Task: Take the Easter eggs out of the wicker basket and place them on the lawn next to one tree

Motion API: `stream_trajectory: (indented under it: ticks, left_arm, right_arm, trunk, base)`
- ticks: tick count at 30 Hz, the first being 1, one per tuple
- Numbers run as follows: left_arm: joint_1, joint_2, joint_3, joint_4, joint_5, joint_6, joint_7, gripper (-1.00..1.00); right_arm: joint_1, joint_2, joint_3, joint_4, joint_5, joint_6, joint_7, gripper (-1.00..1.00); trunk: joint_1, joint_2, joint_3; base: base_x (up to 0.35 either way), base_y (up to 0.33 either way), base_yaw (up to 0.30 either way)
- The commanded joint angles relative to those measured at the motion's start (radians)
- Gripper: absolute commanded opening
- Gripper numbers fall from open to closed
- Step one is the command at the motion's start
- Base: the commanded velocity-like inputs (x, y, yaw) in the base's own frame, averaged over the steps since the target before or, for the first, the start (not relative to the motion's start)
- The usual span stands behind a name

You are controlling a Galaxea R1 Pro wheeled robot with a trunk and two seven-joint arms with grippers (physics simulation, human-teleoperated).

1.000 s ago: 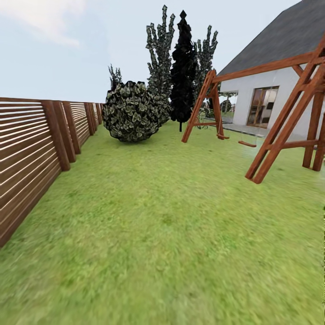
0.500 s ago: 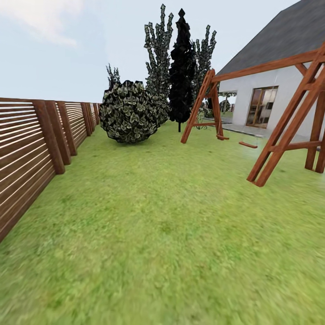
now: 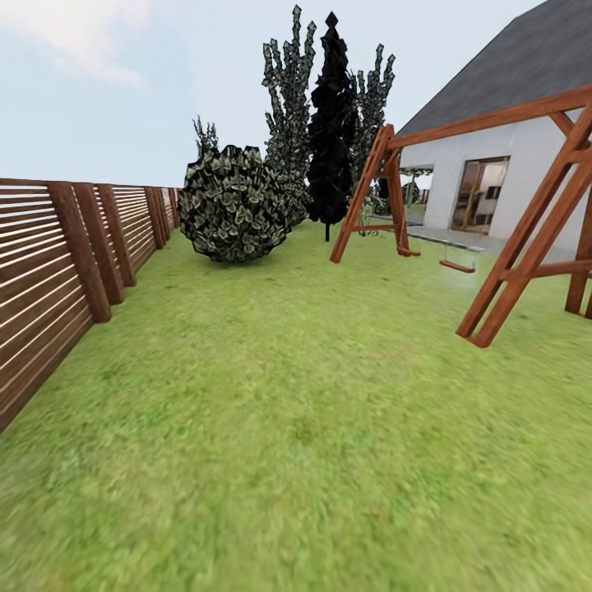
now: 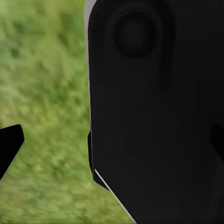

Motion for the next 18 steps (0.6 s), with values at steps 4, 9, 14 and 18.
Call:
stream_trajectory:
  ticks: [4,9,14,18]
  left_arm:
    - [0.001,0.000,0.000,-0.002,0.000,0.000,-0.001,1.00]
    - [0.001,0.000,0.000,-0.002,0.000,0.000,-0.001,1.00]
    - [0.001,0.000,0.000,-0.002,0.000,0.000,-0.001,1.00]
    - [0.001,0.000,0.000,-0.002,0.000,0.000,-0.001,1.00]
  right_arm:
    - [-0.001,0.000,0.000,0.001,0.000,0.000,0.001,1.00]
    - [-0.001,0.000,-0.002,0.001,0.000,0.001,0.001,1.00]
    - [-0.001,0.000,-0.002,0.001,0.000,0.001,0.001,1.00]
    - [-0.001,0.000,-0.002,0.001,0.000,0.002,0.001,1.00]
  trunk:
    - [0.001,0.000,-0.001]
    - [0.001,0.000,-0.001]
    - [0.001,0.000,-0.001]
    - [0.001,0.000,-0.001]
  base:
    - [0.346,0.000,0.000]
    - [0.346,0.000,0.000]
    - [0.346,0.000,0.000]
    - [0.346,0.000,0.000]
